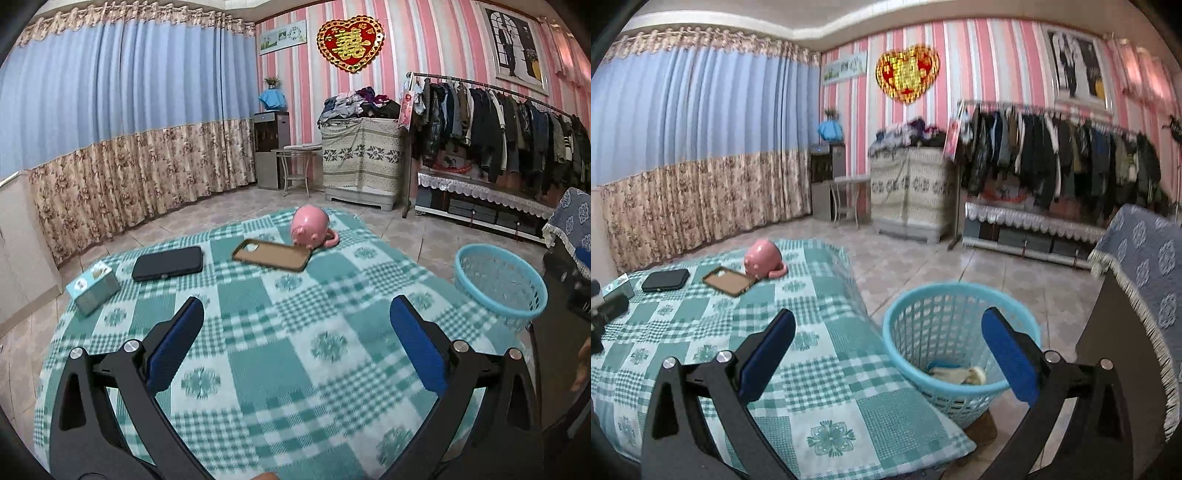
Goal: Collect trash
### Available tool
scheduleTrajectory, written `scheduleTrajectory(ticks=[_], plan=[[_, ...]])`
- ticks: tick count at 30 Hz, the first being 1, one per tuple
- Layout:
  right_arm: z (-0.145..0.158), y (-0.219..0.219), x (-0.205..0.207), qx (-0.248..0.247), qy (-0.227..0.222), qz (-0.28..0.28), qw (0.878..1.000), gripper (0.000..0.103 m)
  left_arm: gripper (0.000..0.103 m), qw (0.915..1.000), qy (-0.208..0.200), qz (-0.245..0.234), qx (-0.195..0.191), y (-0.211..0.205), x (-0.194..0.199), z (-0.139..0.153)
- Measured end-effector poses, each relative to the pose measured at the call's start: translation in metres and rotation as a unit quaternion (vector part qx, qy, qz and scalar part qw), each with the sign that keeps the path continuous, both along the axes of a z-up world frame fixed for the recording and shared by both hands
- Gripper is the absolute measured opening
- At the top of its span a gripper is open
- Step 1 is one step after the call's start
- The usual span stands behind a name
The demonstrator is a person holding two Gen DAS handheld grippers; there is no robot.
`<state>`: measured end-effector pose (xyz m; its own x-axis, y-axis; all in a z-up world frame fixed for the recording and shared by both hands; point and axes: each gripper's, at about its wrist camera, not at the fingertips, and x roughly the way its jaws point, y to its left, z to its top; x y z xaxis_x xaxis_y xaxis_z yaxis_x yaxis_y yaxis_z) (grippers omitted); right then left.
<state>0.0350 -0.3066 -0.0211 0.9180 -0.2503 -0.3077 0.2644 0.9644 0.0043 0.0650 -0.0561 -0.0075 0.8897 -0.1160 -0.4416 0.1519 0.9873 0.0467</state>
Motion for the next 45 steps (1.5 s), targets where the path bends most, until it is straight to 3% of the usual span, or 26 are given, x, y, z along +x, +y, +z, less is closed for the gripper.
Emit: scheduleTrajectory(ticks=[3,8,10,15,20,25,45], plan=[[0.007,0.013,-0.011,-0.027,-0.019,0.004,0.999,0.099,0.098,0.9998,0.011,0.010,-0.015,0.012,-0.006,-0.007],[0.012,0.038,-0.007,-0.069,0.002,0.014,0.997,0.099,0.098,0.9995,0.004,0.019,-0.023,0.024,-0.017,-0.003],[0.013,0.045,-0.006,-0.062,0.011,0.022,0.998,0.099,0.098,0.9991,0.002,0.025,-0.034,0.032,-0.021,0.001],[0.004,0.059,-0.007,0.011,0.036,0.063,0.997,0.099,0.098,0.9983,-0.012,0.039,-0.042,0.041,-0.028,0.008],[-0.016,0.076,-0.007,-0.006,0.045,0.075,0.996,0.099,0.098,0.9978,-0.021,0.047,-0.043,0.044,-0.030,0.006],[-0.015,0.082,-0.012,-0.008,0.028,0.077,0.997,0.099,0.098,0.9979,-0.020,0.041,-0.047,0.038,-0.032,0.001],[-0.027,0.085,-0.003,-0.003,0.037,0.096,0.995,0.099,0.098,0.9974,-0.043,0.057,-0.009,0.019,-0.039,-0.003]])
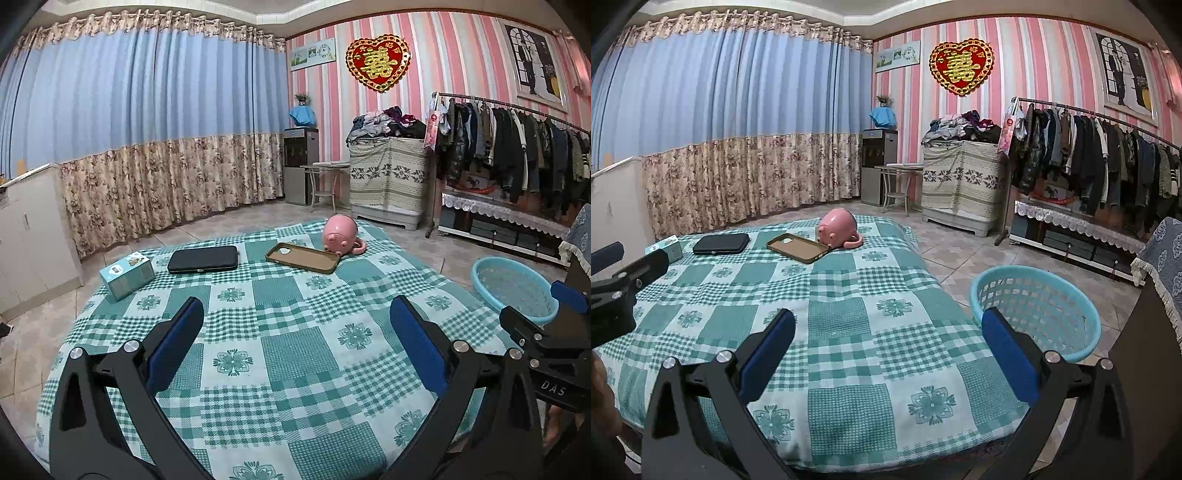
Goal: Collect trash
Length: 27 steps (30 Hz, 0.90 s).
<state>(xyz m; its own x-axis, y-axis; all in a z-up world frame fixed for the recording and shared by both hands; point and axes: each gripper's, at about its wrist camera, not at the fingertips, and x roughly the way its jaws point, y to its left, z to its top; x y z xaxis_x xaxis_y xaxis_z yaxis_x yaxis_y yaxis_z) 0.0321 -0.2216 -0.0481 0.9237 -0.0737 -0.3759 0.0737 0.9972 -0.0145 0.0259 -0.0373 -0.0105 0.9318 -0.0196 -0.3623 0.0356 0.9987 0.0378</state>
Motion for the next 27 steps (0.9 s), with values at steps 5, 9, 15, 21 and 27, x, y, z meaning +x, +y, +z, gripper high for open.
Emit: scheduleTrajectory(ticks=[5,9,15,21,27], plan=[[-0.0009,0.0002,0.0006,0.001,0.001,-0.001,1.000,0.099,0.098,1.0000,-0.006,0.006,0.005,-0.0022,-0.0012,-0.0008],[-0.0016,-0.0002,0.0021,0.001,0.002,-0.002,1.000,0.099,0.098,0.9999,-0.005,0.007,0.006,-0.0016,-0.0005,-0.0015],[-0.0021,-0.0004,0.0029,-0.001,0.001,-0.002,1.000,0.099,0.098,0.9999,-0.002,0.008,0.007,-0.0018,-0.0003,-0.0027],[-0.0025,-0.0002,0.0030,-0.001,0.001,-0.003,1.000,0.099,0.098,1.0000,0.000,0.008,0.006,-0.0015,0.0005,-0.0036],[-0.0023,-0.0004,0.0027,-0.002,0.001,-0.003,1.000,0.099,0.098,1.0000,0.001,0.009,0.004,-0.0019,0.0013,-0.0036]])
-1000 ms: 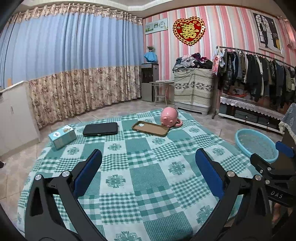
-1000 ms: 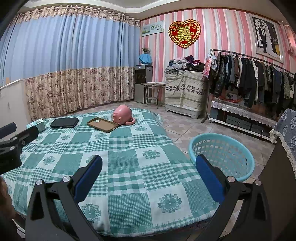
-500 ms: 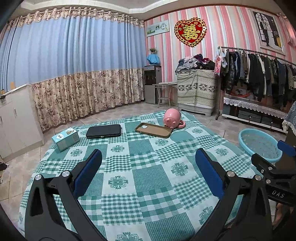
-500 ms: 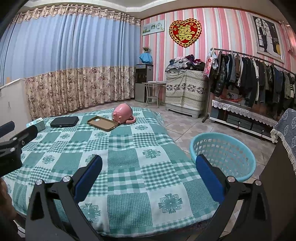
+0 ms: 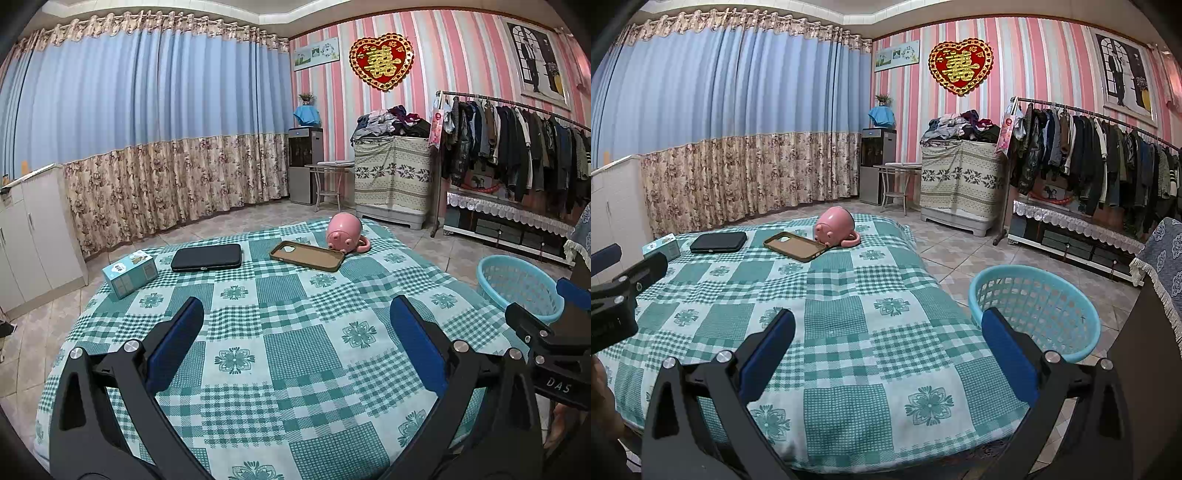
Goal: Collect trash
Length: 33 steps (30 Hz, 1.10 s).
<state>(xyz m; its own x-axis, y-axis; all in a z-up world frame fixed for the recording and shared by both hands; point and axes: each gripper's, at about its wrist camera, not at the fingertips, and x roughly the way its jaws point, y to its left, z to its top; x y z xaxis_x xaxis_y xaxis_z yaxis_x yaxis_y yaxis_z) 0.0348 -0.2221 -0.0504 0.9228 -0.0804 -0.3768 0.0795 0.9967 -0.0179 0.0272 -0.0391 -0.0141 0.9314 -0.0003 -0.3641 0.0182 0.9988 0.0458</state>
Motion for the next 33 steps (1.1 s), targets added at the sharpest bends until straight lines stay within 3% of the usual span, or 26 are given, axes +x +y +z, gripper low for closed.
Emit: scheduleTrajectory(ticks=[33], plan=[[-0.0025,-0.0062,0.0004,0.002,0.000,-0.007,1.000,0.099,0.098,1.0000,-0.007,-0.001,0.002,-0.0046,0.0003,-0.0008]])
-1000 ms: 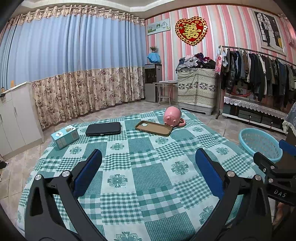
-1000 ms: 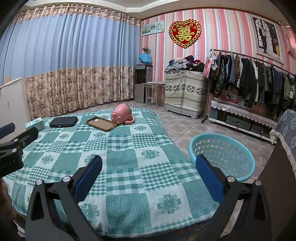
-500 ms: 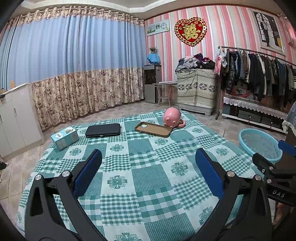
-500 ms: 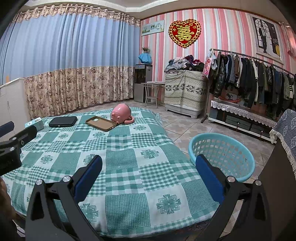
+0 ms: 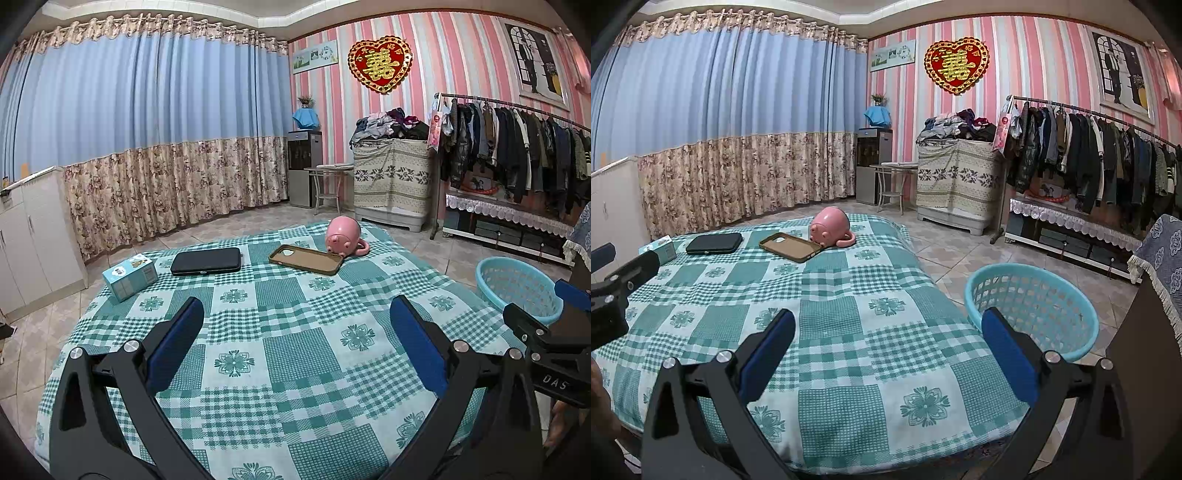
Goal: Collect trash
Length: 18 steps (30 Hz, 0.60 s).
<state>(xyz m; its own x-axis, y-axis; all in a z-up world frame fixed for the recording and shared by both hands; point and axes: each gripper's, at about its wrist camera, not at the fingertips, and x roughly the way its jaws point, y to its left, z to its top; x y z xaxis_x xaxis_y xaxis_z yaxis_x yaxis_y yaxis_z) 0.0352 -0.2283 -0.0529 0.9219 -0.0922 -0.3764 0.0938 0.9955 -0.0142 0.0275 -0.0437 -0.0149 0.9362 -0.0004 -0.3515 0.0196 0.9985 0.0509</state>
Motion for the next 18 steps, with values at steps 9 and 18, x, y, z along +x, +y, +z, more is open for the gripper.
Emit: scheduleTrajectory(ticks=[9,18], plan=[[0.0001,-0.0004,-0.0001,0.000,0.000,0.000,1.000,0.099,0.098,1.0000,-0.001,0.000,0.000,-0.0001,-0.0009,0.0008],[0.0002,-0.0004,-0.0001,0.000,0.000,0.000,1.000,0.099,0.098,1.0000,-0.002,0.000,0.000,-0.0003,-0.0017,0.0021]])
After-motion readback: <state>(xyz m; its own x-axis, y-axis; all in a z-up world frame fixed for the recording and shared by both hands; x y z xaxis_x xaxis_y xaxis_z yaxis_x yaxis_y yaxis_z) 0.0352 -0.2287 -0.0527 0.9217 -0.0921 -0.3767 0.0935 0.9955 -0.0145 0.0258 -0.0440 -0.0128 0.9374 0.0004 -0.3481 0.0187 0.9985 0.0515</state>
